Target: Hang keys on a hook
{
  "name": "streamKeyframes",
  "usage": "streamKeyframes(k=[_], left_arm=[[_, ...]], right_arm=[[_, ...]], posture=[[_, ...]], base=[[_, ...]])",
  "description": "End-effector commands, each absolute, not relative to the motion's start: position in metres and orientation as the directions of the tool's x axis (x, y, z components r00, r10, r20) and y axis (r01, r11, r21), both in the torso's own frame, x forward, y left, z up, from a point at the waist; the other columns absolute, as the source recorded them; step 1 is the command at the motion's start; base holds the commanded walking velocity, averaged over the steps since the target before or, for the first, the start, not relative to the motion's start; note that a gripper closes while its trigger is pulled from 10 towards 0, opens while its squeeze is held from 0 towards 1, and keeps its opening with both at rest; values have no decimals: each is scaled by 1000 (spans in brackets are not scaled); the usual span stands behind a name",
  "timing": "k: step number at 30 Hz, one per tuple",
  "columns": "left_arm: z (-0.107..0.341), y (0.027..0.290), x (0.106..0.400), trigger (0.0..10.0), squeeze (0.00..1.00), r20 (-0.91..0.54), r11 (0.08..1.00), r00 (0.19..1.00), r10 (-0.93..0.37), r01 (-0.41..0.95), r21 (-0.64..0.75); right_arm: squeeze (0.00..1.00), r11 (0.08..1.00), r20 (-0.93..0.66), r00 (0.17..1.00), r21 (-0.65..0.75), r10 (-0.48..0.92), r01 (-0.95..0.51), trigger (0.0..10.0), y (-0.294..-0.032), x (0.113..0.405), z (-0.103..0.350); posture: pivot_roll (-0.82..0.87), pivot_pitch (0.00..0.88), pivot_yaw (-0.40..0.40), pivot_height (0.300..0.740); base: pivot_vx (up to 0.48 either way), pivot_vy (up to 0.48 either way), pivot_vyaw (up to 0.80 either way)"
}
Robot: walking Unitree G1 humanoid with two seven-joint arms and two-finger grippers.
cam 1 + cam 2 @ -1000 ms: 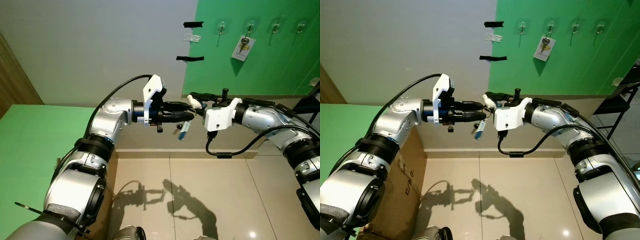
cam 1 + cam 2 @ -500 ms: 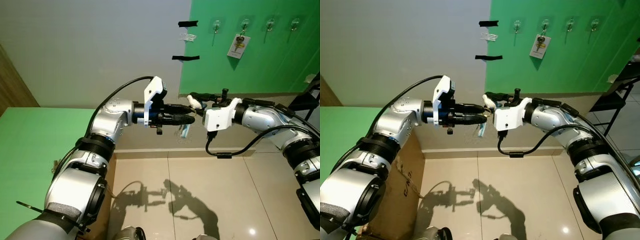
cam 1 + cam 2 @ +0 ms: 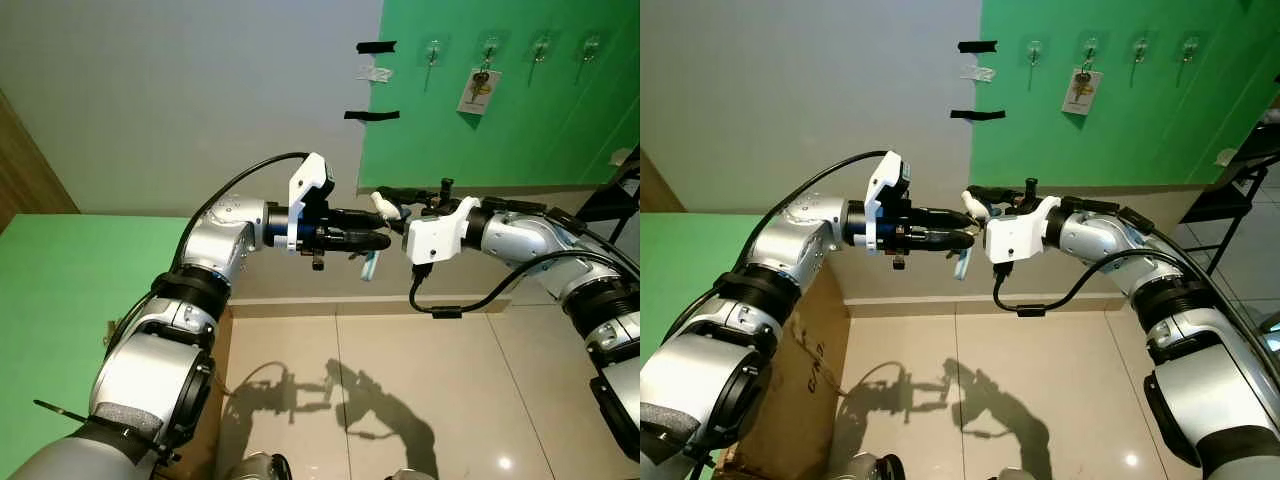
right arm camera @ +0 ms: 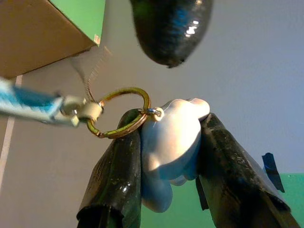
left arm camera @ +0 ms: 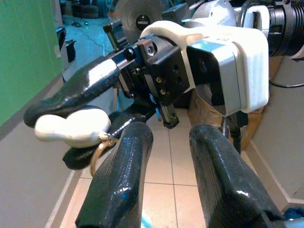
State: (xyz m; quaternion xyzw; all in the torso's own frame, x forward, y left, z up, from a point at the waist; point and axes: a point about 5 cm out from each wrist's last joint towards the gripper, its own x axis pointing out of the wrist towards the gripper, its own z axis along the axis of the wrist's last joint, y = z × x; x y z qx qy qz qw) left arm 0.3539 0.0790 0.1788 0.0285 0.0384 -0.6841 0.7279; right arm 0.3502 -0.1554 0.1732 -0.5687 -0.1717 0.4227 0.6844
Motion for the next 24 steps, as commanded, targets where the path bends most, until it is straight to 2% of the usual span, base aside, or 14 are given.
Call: streamKeyframes(k=[1,13,24], left_arm=[[189,80,358,10000,0,-103,67,69,-992,997,25],[193,89,364,10000,0,-124,116,121,-985,992,50],[186,85,362,10000,0,-137,102,106,-985,994,34]], right_arm=[[0,-16,-237,573,-931,785,-363,0,-153,352,182],[0,-15,-238,570,-930,786,-367,0,-153,351,180],[0,-16,-227,547,-931,806,-363,0,-148,348,182]], posture=[[-175,0,42,740],[-181,0,51,740],[-186,0,51,740]], base=[[0,0,0],[0,0,0],[0,0,0]])
